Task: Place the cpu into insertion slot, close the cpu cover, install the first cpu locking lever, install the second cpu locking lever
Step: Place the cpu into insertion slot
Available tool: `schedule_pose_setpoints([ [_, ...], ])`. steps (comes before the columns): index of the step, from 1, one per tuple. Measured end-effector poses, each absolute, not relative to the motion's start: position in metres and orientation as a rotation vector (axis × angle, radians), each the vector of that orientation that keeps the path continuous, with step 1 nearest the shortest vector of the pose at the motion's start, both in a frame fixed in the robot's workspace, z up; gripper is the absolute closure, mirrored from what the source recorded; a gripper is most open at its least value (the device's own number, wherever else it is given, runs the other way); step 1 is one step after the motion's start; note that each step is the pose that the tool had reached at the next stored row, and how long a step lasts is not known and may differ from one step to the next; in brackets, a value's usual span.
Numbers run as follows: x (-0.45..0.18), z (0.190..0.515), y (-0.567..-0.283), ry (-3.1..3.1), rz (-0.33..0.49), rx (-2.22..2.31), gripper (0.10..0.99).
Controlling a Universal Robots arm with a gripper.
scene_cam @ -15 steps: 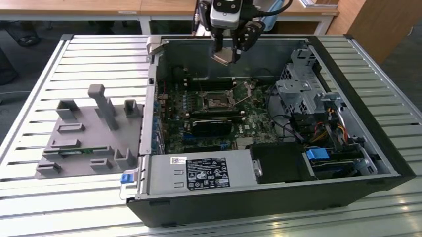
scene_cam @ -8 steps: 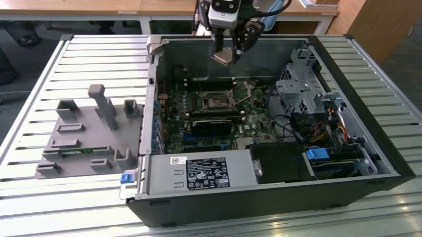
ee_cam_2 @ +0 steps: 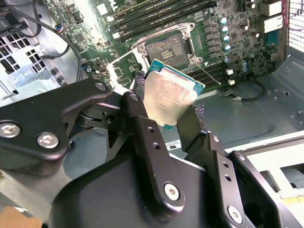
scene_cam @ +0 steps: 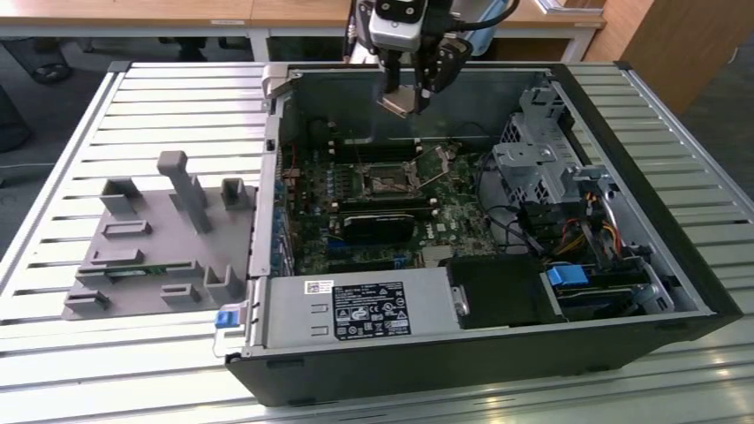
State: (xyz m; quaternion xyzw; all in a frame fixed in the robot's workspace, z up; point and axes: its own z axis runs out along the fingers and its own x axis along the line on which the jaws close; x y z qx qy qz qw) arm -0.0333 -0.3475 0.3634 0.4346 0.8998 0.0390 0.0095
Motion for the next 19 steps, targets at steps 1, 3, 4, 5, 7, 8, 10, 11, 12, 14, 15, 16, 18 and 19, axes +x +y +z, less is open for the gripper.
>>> schedule_pose_setpoints([
  [1,-0.0333,0.3634,-0.3475,2.807,0.122,1.362,0.561],
  [3,-0.0333,0.3634,-0.3475,2.802,0.122,1.372,0.561],
  [4,-0.0333,0.3634,-0.3475,2.799,0.121,1.377,0.561],
  [5,-0.0333,0.3634,-0.3475,2.797,0.121,1.382,0.561],
  [7,-0.0333,0.3634,-0.3475,2.791,0.121,1.392,0.561],
  [8,-0.0333,0.3634,-0.3475,2.789,0.121,1.397,0.561],
  [10,-0.0333,0.3633,-0.3475,2.783,0.121,1.409,0.561],
  [11,-0.0333,0.3633,-0.3475,2.78,0.121,1.414,0.561],
  [12,-0.0333,0.3633,-0.3475,2.777,0.121,1.419,0.561],
  [14,-0.0333,0.3633,-0.3475,2.771,0.121,1.431,0.561],
  [15,-0.0333,0.3633,-0.3475,2.767,0.121,1.437,0.561],
  [16,-0.0333,0.3633,-0.3475,2.763,0.121,1.444,0.561],
  [18,-0.0333,0.3633,-0.3475,2.753,0.12,1.463,0.561],
  [19,-0.0333,0.3633,-0.3475,2.746,0.119,1.474,0.561],
])
